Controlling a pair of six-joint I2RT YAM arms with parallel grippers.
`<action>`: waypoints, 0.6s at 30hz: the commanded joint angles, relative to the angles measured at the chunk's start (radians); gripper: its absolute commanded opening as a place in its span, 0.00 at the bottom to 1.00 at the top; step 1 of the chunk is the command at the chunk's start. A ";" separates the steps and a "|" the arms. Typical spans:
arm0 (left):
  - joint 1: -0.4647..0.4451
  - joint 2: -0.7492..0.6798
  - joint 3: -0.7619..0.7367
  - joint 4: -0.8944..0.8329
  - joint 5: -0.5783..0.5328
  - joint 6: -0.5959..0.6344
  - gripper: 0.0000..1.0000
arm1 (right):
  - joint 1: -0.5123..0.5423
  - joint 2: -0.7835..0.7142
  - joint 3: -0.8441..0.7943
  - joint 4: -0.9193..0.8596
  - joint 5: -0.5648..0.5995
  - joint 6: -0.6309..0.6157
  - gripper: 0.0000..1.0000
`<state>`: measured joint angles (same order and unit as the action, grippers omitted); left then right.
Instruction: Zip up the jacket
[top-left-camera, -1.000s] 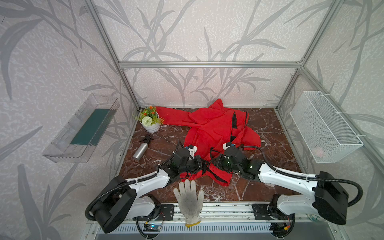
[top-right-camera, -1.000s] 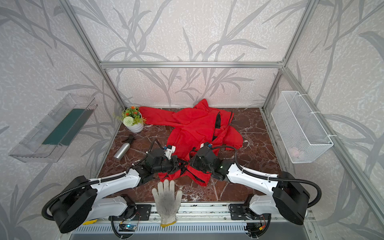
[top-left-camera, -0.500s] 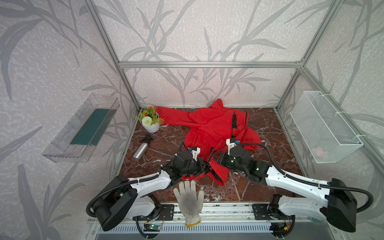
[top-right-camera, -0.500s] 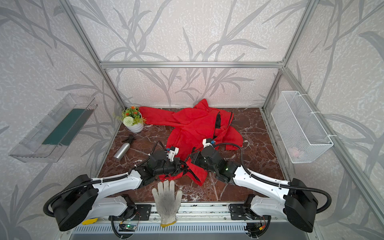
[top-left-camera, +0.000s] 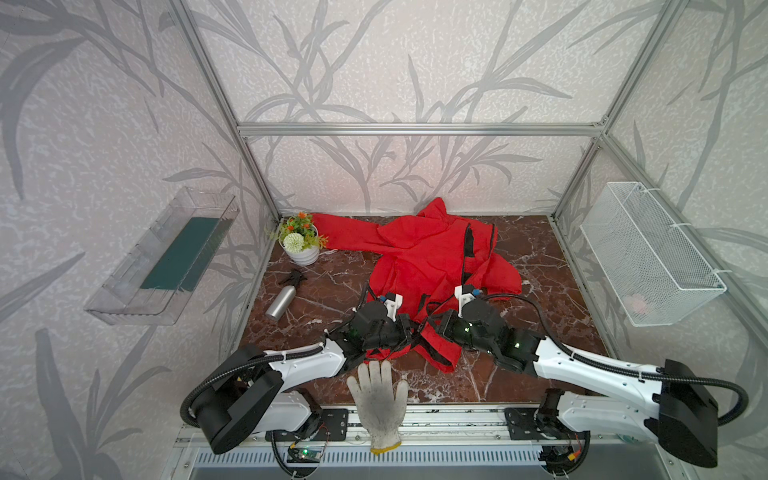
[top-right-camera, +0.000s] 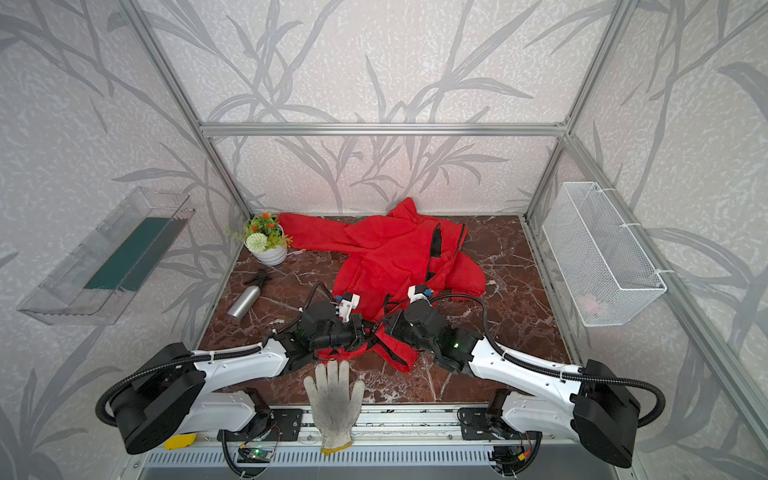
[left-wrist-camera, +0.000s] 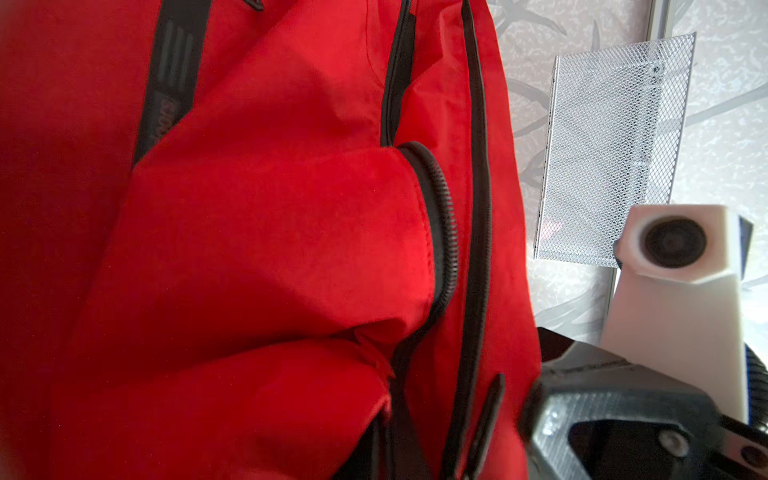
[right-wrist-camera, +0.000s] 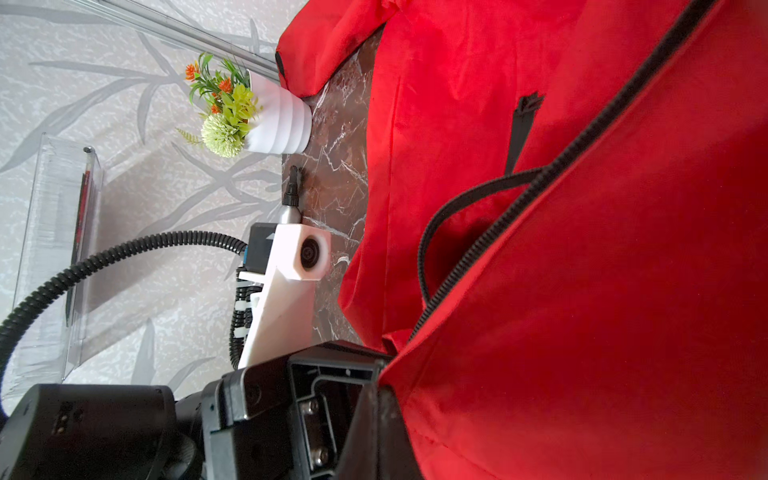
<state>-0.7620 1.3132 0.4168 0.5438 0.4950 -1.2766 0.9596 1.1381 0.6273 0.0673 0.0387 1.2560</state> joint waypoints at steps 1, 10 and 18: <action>-0.007 0.007 0.023 0.048 -0.001 -0.016 0.00 | 0.015 -0.024 -0.015 -0.046 0.018 0.026 0.00; -0.008 0.026 0.000 0.088 0.002 -0.027 0.00 | 0.033 -0.054 -0.017 -0.161 0.030 0.114 0.04; -0.010 0.020 -0.012 0.097 0.002 -0.029 0.00 | 0.056 -0.053 -0.015 -0.169 0.046 0.146 0.25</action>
<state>-0.7689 1.3357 0.4160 0.5980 0.4953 -1.2907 1.0100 1.0969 0.6231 -0.0772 0.0662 1.3792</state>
